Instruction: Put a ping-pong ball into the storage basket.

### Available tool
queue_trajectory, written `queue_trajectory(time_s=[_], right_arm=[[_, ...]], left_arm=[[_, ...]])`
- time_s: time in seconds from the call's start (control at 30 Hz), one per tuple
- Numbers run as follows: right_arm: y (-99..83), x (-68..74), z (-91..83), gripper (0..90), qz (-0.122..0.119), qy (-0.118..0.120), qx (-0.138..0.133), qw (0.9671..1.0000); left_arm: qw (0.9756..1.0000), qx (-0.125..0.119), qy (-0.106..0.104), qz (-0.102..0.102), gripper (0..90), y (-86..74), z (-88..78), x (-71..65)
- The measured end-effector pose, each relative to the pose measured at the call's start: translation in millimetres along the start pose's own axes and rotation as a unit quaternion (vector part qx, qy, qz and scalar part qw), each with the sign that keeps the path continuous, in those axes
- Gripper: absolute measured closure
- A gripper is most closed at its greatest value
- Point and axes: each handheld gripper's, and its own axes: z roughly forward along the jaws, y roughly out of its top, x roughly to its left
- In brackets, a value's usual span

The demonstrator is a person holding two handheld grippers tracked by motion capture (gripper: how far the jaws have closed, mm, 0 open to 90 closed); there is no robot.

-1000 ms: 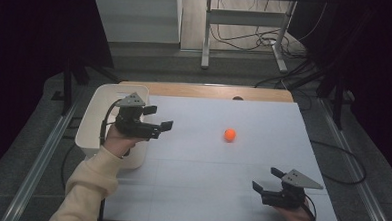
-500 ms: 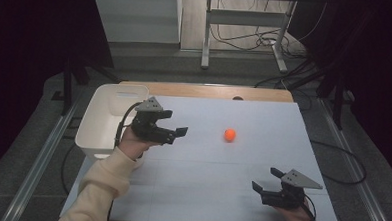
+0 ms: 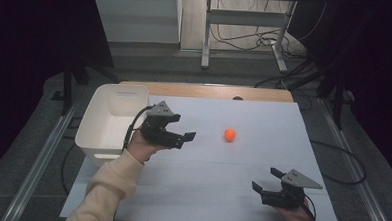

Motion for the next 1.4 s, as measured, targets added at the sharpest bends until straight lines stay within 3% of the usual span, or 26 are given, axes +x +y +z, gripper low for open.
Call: queue_trajectory(time_s=[0.5, 0.97, 1.2, 1.4], right_arm=[[-0.3, 0.1, 0.0, 11.9, -0.005, -0.003, 0.003, 1.0000], [-1.6, 0.3, -0.7, 11.9, -0.004, -0.004, 0.004, 1.0000], [-1.6, 0.0, 0.0, 11.9, -0.003, -0.004, 0.005, 1.0000], [-1.4, -0.2, 0.5, 11.9, -0.002, -0.004, 0.005, 1.0000]], left_arm=[[0.9997, 0.020, -0.010, 0.014, 15.6, 2.4, 26.9, -10.8], [0.9995, 0.028, -0.016, 0.001, 15.7, 3.0, 53.0, -5.4], [0.9992, 0.038, -0.008, 0.011, 15.7, 3.6, 69.4, -6.3], [0.9990, 0.043, -0.011, 0.004, 15.8, 5.0, 79.1, -4.3]])
